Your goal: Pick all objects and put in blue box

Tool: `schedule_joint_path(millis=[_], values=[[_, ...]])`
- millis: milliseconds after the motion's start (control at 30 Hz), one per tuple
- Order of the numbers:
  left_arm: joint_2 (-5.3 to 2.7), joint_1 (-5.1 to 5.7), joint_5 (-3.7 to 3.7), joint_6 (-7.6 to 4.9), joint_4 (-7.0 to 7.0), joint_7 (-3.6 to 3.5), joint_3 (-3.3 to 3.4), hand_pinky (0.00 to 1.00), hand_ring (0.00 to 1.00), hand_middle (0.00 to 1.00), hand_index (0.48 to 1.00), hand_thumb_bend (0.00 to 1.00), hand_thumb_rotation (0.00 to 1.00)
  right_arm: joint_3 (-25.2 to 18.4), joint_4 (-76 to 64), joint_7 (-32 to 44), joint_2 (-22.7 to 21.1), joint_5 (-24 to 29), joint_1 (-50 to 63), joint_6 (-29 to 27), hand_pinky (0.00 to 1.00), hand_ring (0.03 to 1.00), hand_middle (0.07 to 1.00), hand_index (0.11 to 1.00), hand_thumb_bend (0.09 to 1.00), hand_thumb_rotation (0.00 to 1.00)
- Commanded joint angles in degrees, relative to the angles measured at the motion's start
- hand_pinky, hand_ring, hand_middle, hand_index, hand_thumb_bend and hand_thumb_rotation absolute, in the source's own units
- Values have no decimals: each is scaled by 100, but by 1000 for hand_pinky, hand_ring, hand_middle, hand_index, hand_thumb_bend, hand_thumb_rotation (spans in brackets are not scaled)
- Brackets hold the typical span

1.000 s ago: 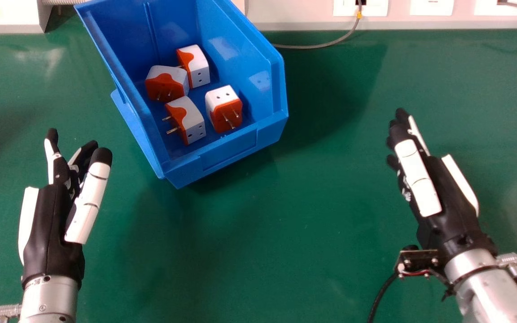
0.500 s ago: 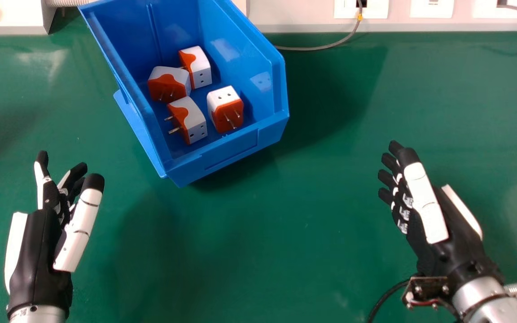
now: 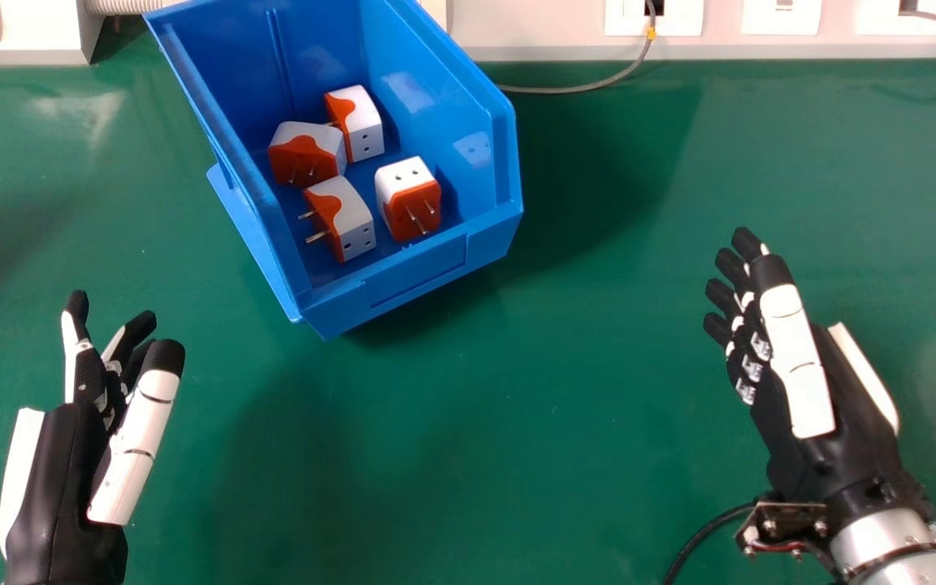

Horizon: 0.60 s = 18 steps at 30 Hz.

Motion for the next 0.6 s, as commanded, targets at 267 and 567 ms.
schedule_joint_path(millis=[267,567], values=[[61,-196,-399,-810,504,-310,129,863,933,952,963,648,805,-43,-106,-180,111,-119,-82,-138,1000,1000,1000,1000,323,1000],[3,-366,-330,-1031,724,-167,198,858,928,952,964,627,819,-64,-13,-192,102,-224,-197,-143,1000,1000,1000,1000,320,1000]])
